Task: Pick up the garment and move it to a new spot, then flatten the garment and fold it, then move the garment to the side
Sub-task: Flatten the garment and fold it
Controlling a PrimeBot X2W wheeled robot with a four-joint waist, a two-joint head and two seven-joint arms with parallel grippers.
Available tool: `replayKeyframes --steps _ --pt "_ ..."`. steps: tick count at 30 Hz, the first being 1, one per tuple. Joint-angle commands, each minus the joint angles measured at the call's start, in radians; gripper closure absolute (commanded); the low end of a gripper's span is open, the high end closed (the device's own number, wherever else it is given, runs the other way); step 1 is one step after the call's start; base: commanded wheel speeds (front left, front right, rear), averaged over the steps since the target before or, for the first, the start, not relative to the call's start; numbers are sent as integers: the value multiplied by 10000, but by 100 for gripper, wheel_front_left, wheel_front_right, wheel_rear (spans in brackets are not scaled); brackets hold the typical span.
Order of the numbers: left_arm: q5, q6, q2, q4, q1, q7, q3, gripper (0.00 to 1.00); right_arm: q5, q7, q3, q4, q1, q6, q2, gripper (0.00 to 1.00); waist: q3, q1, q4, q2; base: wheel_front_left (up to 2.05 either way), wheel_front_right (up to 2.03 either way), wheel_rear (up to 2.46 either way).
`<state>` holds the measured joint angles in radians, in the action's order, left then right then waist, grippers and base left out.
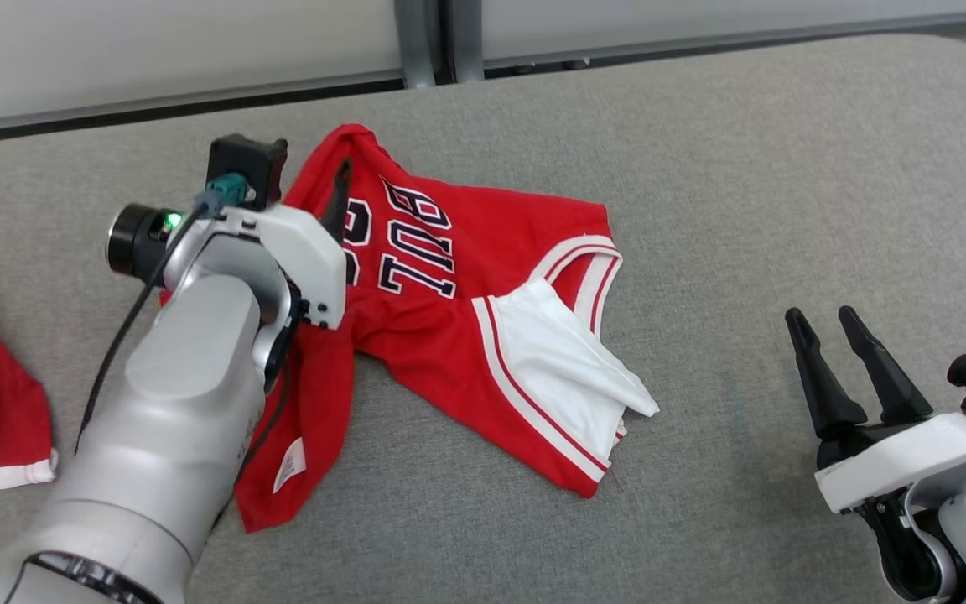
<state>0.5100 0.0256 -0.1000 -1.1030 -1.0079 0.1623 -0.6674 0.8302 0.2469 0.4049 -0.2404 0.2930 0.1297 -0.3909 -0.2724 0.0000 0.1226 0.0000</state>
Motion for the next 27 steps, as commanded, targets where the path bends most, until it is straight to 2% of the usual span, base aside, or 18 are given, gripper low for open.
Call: replayKeyframes --steps 1,6,9,16,24,27 --pt "169 -45 31 108 551 417 86 0 93 97 -85 -135 -273 22 -27 0 811 0 -517 0 0 0 0" --pt "484 -23 -90 822 2026 847 273 0 176 139 -211 -316 -772 22 72 0 1482 0 -864 0 0 0 0" --pt "701 -208 -271 1564 3125 930 399 0 266 136 -304 -384 -1142 22 174 0 1722 0 -1044 0 0 0 0" --pt "1324 -1158 -905 4145 6087 395 679 0 345 168 -395 -370 -1711 22 363 0 1888 0 -1237 0 0 0 0" --pt "1562 -2508 -2193 8072 8342 -1546 657 0 280 177 -357 -262 -1557 22 313 0 1750 0 -1156 0 0 0 0" --pt "1819 -2883 -2574 9440 9025 -2281 698 0 318 180 -369 -257 -1559 23 252 0 1706 0 -1113 0 0 0 0"
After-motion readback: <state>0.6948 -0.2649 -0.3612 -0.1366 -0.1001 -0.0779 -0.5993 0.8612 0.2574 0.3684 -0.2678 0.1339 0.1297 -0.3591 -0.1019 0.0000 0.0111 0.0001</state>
